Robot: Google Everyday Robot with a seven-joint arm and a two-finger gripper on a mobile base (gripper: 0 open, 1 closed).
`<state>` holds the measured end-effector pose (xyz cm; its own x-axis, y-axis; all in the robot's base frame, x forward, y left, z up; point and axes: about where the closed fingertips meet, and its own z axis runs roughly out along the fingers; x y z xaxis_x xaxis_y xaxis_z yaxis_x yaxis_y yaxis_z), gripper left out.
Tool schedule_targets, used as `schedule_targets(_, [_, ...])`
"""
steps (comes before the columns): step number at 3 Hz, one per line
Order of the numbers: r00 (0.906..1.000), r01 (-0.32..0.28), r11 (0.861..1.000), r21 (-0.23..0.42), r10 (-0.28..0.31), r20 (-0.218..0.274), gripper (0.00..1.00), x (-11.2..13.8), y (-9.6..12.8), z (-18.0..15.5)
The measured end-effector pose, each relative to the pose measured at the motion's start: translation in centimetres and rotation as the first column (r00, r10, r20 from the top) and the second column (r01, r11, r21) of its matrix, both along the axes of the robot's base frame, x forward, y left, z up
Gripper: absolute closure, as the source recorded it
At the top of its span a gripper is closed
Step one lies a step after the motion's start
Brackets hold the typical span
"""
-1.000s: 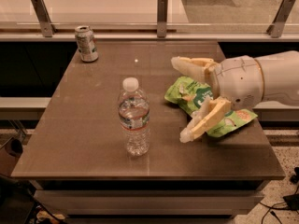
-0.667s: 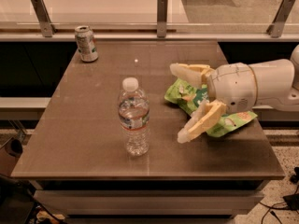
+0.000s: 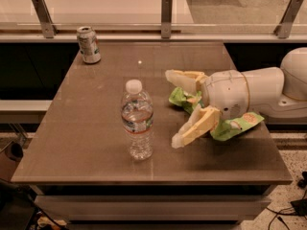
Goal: Move water bottle near 7up can
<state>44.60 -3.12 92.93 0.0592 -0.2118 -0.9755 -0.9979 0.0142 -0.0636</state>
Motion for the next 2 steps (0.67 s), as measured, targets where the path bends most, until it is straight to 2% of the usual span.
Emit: schedule_targets(2, [1.0000,-0.008,0.999,0.045,0.008,0.004,0.00,-0.51,1.94,-0.61])
